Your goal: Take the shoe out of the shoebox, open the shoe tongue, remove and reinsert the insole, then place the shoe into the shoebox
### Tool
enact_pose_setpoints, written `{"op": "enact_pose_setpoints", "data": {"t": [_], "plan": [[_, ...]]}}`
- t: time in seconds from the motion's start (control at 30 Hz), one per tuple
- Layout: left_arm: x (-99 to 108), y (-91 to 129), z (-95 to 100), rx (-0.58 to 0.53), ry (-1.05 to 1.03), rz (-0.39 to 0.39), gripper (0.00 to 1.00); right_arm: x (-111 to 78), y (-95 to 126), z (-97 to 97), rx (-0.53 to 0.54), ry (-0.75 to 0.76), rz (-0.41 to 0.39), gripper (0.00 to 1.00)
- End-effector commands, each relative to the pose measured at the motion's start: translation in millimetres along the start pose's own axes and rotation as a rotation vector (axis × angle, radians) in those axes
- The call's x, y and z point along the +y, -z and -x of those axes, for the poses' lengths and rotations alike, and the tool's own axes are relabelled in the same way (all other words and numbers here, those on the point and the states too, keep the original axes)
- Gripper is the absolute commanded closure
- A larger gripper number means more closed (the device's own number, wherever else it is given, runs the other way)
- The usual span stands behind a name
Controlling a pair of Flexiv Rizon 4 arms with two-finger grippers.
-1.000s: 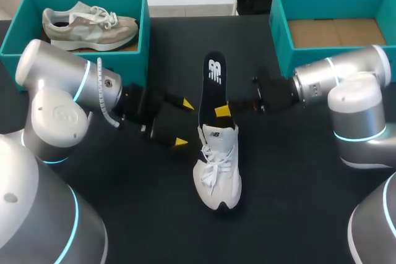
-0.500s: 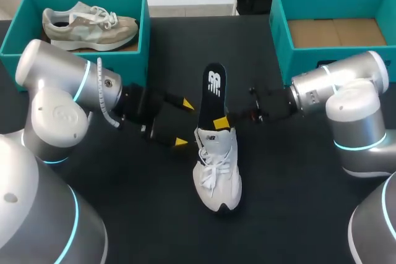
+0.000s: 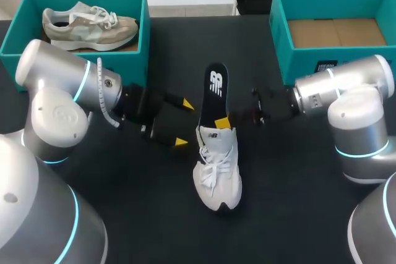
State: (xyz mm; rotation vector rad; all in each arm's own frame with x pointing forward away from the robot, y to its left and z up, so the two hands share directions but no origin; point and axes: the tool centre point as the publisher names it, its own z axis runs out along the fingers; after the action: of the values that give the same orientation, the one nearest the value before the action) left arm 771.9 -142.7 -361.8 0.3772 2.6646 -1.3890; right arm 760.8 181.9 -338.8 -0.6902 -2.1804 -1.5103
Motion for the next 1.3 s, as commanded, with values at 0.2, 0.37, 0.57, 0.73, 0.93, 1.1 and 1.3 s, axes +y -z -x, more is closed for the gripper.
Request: {"op": "enact_pose_setpoints", "data": {"t": [0.2,0.37,0.57,0.73,0.93,1.1,1.3], "plan": [[0,0,0.4,0.002,0.0,0.001,0.0,13.6,7,-1.4,-0.013,0.042,-0.002,1.0],[0,0,0.4,0.002,0.0,0.001,0.0,3.1,4,0.7,-0.004,0.023,0.001,1.0],[0,0,0.4,0.002,0.0,0.001,0.0,-11.0,0,1.1,0.012,-0.026,0.0,1.0],[0,0,0.4,0.002,0.0,0.001,0.0,-8.7,2,0.7,0.007,-0.022,0.007,0.76],[0,0,0.4,0.002,0.0,0.001,0.0,7.6,7,3.9,-0.005,0.027,-0.003,0.68],[0,0,0.4,0.002,0.0,0.001,0.0,21.1,10,7.5,-0.007,0.059,-0.015,0.71],[0,0,0.4,0.002,0.0,0.001,0.0,30.9,12,17.8,0.02,0.073,-0.04,0.79]]}}
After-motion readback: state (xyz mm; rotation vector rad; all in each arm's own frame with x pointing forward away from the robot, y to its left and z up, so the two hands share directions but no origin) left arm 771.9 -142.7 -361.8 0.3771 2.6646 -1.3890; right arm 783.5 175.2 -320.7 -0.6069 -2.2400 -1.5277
